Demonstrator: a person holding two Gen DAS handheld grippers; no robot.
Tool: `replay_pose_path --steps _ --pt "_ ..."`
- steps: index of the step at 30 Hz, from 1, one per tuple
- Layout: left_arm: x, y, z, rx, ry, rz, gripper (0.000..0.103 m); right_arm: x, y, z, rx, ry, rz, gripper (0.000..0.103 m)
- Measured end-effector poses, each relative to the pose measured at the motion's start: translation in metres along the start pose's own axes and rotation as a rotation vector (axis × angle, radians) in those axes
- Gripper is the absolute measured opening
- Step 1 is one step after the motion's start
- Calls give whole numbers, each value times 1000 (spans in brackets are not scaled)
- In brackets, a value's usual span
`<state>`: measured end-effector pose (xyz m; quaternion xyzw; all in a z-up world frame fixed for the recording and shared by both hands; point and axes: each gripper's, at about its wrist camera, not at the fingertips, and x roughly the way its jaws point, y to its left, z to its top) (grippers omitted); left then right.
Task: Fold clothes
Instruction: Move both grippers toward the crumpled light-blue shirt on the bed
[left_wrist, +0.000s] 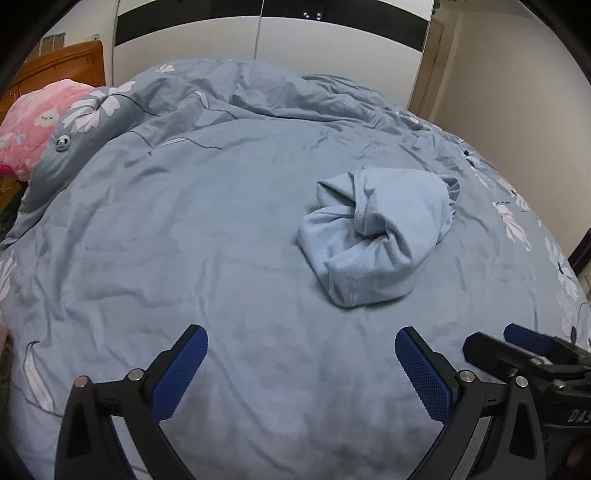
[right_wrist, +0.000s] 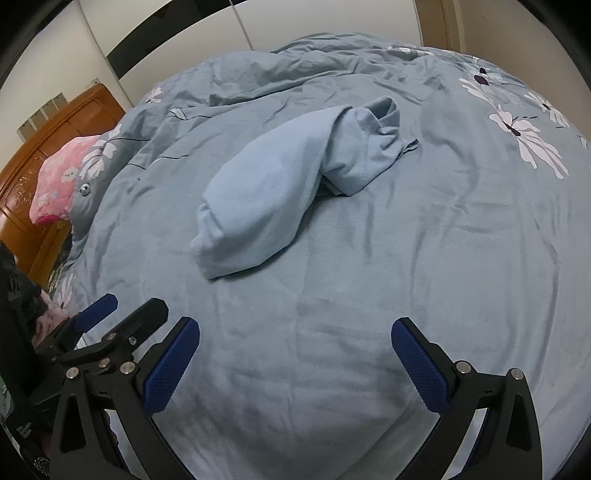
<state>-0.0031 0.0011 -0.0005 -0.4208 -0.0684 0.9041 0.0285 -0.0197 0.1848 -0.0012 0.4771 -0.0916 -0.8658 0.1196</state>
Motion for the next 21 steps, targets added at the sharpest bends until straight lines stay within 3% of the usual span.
replay_pose_path --steps 5,8,21 --pt "8 -4 6 13 -33 -22 103 1 -6 1 13 7 26 103" --pt "13 -6 10 20 -52 -35 103 13 0 9 1 15 -41 103" --pt "42 18 12 -65 -96 -71 103 21 -2 14 -27 9 -116 103"
